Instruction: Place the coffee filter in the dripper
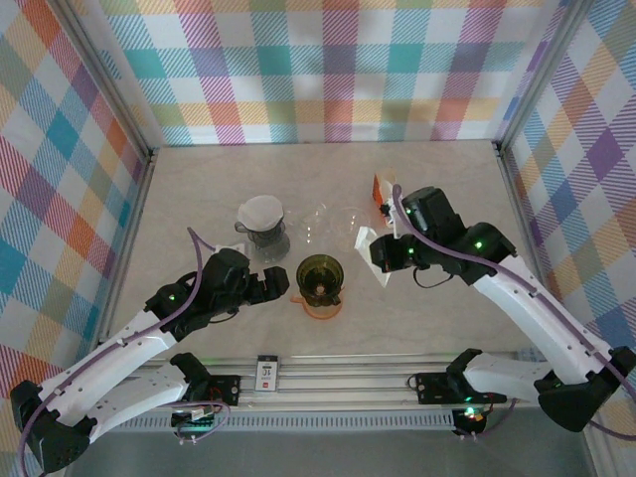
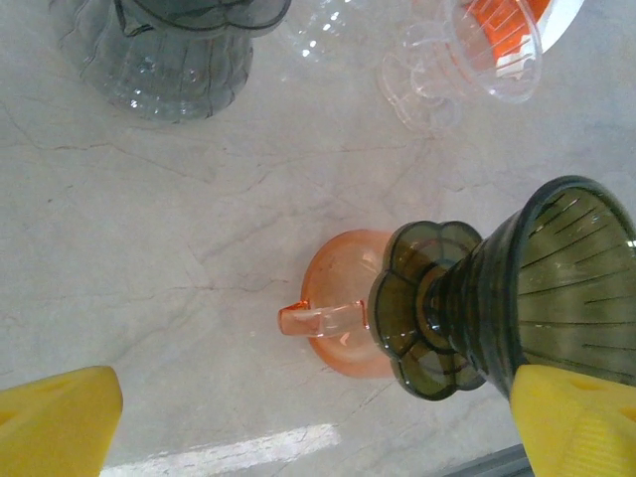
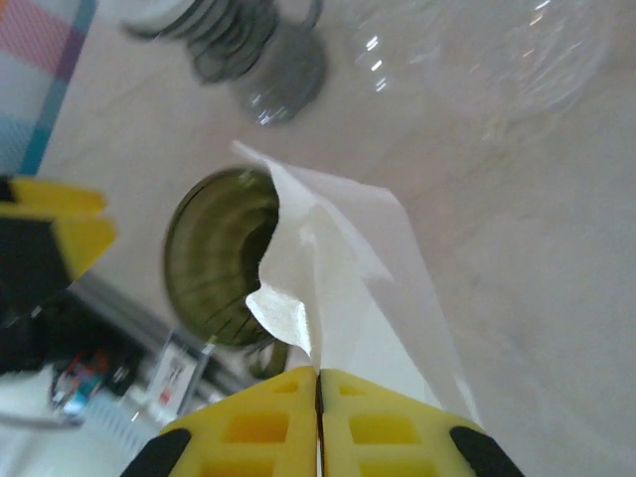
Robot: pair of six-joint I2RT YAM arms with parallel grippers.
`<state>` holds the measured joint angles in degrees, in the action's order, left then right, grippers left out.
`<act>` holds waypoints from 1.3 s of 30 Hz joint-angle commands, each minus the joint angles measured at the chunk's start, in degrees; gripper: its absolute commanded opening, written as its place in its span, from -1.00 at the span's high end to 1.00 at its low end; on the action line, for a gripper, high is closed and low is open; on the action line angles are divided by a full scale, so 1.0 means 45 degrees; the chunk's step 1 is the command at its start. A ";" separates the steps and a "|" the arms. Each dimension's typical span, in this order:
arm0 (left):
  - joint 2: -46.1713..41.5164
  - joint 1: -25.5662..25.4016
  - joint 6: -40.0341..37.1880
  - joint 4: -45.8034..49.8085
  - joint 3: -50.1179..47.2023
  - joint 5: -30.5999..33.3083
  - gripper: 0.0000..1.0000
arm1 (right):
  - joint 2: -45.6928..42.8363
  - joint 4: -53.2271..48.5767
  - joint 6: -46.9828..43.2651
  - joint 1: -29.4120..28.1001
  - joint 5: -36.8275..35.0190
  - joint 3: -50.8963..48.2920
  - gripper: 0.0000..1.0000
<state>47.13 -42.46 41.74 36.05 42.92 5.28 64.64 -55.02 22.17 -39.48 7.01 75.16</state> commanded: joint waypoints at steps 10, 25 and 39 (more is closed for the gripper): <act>-0.0375 0.0009 -0.0069 0.0620 0.0375 0.0092 -1.00 | 0.2399 -0.2580 0.0403 -0.2633 0.0857 0.3069 0.74; -0.0482 0.0012 -0.0330 0.0719 0.0686 -0.0417 -1.00 | 0.5229 -0.2385 -0.0152 -0.3005 0.0707 0.4487 0.52; -0.0451 0.0009 -0.0252 0.0588 0.1023 -0.0751 -1.00 | 0.5657 -0.1389 -0.0369 -0.3162 0.0549 0.4305 0.13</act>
<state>45.56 -42.46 41.04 38.89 45.25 2.61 91.98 -62.70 21.52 -53.34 9.65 94.15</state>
